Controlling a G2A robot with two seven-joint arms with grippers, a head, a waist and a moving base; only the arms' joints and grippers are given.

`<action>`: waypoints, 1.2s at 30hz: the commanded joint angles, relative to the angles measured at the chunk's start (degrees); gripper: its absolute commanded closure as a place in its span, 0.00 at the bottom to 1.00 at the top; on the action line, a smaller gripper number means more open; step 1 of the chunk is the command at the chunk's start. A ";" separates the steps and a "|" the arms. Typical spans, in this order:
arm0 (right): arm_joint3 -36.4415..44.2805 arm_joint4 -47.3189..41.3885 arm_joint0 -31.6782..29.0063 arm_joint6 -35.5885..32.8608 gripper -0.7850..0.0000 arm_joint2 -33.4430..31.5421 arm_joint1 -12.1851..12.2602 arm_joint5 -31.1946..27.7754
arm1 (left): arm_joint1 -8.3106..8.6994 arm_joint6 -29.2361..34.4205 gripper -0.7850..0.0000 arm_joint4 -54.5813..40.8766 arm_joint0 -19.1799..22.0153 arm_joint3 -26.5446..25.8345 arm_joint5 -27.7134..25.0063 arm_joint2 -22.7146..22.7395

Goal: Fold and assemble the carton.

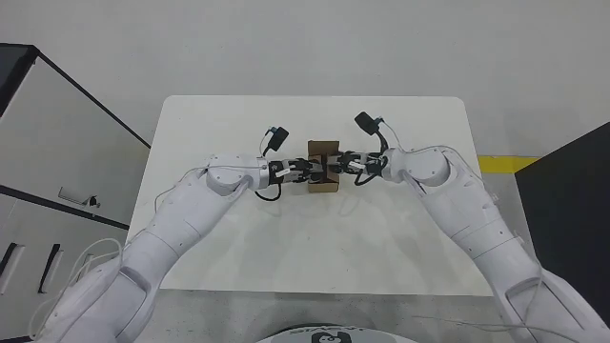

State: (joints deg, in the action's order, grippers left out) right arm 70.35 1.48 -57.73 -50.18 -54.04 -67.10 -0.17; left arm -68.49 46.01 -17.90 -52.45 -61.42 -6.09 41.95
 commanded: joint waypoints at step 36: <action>-0.82 1.47 0.87 1.25 1.00 1.34 -1.07 2.22 | -0.85 2.14 1.00 3.09 -1.17 1.59 0.65 3.02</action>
State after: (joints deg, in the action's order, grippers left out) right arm 69.58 2.84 -56.85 -49.00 -52.80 -68.14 1.83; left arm -69.33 48.04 -14.68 -53.62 -59.89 -5.29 44.82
